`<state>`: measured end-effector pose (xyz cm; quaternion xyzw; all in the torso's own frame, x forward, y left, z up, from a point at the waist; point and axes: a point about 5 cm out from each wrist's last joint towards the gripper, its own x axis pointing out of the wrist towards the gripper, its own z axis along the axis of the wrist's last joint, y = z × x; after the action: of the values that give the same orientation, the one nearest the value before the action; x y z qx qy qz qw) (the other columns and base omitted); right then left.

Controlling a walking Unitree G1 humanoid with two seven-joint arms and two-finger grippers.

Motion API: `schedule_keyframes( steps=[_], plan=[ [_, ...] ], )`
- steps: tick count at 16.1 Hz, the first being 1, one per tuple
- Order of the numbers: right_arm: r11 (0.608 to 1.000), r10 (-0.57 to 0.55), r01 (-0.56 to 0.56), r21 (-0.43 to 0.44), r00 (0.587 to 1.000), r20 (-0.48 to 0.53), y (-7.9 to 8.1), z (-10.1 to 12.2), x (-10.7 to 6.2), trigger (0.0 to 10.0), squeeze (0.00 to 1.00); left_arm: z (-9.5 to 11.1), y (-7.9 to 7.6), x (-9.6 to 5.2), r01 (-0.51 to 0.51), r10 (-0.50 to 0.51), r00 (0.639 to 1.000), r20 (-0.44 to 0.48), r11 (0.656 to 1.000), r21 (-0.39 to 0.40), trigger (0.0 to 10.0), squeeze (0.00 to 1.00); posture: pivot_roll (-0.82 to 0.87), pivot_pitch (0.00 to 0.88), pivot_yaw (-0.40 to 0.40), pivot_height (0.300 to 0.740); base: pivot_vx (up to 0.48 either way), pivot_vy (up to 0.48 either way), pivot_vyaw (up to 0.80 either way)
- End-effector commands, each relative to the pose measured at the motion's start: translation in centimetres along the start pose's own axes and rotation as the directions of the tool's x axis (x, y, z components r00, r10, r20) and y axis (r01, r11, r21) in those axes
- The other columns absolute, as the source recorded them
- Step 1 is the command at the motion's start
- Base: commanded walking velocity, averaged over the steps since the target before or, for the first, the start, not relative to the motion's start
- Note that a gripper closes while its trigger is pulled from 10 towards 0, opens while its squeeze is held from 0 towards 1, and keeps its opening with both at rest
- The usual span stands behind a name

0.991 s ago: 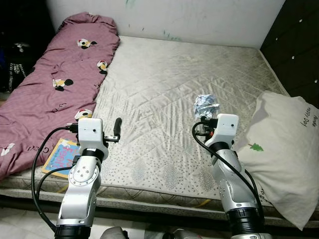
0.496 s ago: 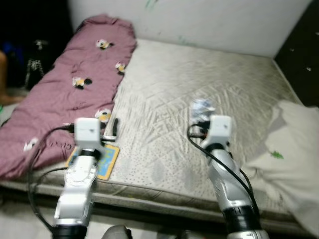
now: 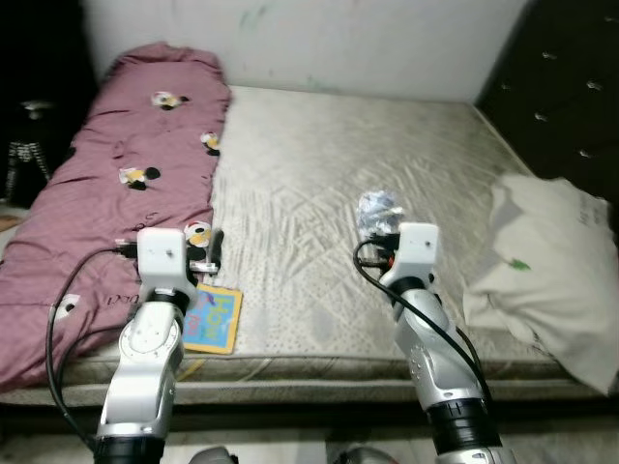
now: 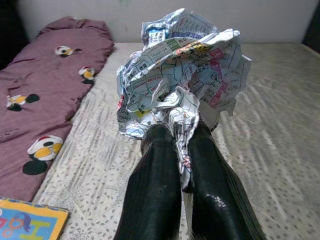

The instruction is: Clean up the room

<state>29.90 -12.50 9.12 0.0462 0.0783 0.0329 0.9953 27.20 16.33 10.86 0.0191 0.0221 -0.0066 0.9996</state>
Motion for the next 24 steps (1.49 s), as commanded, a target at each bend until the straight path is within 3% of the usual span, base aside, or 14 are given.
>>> schedule_keyframes(
  steps=[1, 10, 24],
  plan=[
    [1.0, -0.03, 0.031, -0.005, 0.999, 0.009, -1.09, 0.32, 0.0, 10.0, 0.0, 0.33, -0.95, 0.25, 0.026, -0.026, 1.0, 0.012, 1.0, -0.004, 10.0, 0.0, 0.01, 0.0, -0.066, 0.74, 0.0, 0.0, 0.0],
    [1.0, -0.029, 0.029, -0.008, 1.0, -0.002, -1.05, 0.1, -0.11, 10.0, 0.0, 0.33, -0.98, 0.19, 0.037, -0.037, 0.999, 0.009, 0.999, -0.004, 10.0, 0.0, 0.01, 0.0, -0.065, 0.74, 0.0, 0.0, 0.0],
    [1.0, -0.028, 0.028, -0.013, 0.999, -0.015, -1.0, -0.06, -0.15, 10.0, 0.0, 0.18, -1.21, 0.14, 0.055, -0.055, 0.998, -0.013, 0.998, -0.034, 10.0, 0.0, 0.01, 0.002, -0.065, 0.74, 0.0, 0.452, 0.0]
  ],
)
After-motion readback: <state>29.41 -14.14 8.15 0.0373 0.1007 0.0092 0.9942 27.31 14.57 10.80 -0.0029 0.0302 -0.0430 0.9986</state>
